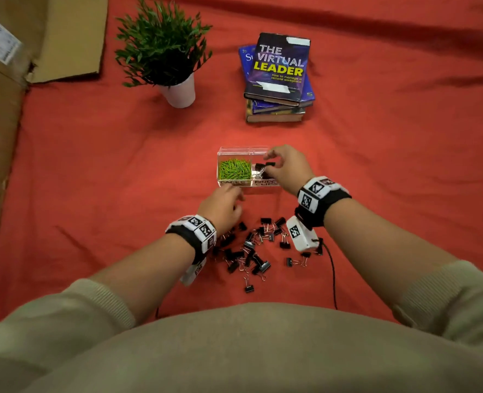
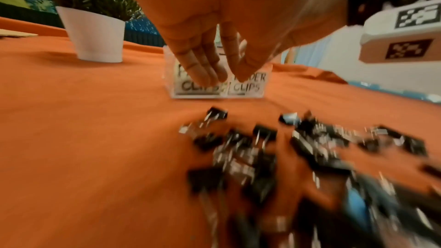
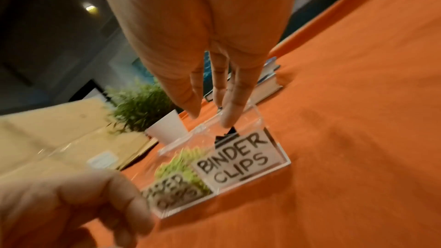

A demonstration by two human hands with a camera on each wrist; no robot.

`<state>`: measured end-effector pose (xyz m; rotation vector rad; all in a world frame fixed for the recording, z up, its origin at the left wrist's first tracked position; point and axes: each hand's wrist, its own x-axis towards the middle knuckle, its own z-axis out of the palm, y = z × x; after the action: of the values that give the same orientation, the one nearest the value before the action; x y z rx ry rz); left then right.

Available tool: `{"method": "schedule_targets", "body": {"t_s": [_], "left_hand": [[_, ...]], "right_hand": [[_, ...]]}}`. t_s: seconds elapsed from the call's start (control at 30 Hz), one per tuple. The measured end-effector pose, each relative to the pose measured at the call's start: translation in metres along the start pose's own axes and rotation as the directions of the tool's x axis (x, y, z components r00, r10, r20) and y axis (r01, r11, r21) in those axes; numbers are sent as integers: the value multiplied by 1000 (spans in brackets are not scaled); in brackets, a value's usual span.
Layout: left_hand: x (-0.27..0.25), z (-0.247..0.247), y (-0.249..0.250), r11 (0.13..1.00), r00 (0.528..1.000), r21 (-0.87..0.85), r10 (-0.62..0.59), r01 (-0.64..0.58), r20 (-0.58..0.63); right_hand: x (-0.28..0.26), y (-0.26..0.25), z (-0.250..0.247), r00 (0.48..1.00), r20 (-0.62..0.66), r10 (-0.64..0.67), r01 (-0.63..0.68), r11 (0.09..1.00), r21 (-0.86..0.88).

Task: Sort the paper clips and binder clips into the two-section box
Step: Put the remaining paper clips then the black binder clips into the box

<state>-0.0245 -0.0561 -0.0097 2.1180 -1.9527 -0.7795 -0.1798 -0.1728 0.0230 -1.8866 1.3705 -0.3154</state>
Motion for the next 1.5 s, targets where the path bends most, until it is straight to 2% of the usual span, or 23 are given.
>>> {"method": "schedule_targets", "body": {"t_s": [0.07,0.1,0.2,0.27,0.4,0.57,0.8,0.97,1.17,1.23,1.37,1.43,1.5], "left_hand": [[-10,8,-12,998,996,55,-4,0,86],[-14,12,-15,998,992,62,-7,-1,128],[-20,19,-12,998,986,60,5,-15,165],[-21,23,-6,998,987,60,16,-26,162],[-23,28,1,998,986,63,1,-12,169],[-25,31,4,999,982,34,-3,-3,189],[-26,32,1,997,987,-43,-56,63,150],[-25,32,-2,982,978,-135,-105,131,180],[-25,30,-3,980,980,-168,-72,105,187],[-25,27,-2,982,976,-154,-76,109,205],[-24,24,0,989,976,-112,-68,93,209],[-23,23,3,993,977,-90,-58,78,204],[-21,22,4,995,979,-75,-46,62,200]], "right_hand": [[-17,-1,8,992,88,-87,95,991,-99],[-27,1,13,978,180,-102,129,981,-144],[-52,18,34,879,475,-38,230,907,-353],[-65,29,44,845,534,-19,307,835,-457],[-78,39,52,861,505,-52,359,765,-534],[-80,44,58,856,516,-44,299,855,-423],[-77,45,58,878,474,-59,244,909,-337],[-72,47,54,917,399,10,97,964,-246],[-62,50,45,933,333,139,-112,989,-98],[-56,43,35,938,310,158,-168,986,5],[-24,21,8,978,150,143,-164,976,145],[-5,11,0,991,44,127,-131,985,109],[7,3,-3,995,2,102,-102,995,4]]}}
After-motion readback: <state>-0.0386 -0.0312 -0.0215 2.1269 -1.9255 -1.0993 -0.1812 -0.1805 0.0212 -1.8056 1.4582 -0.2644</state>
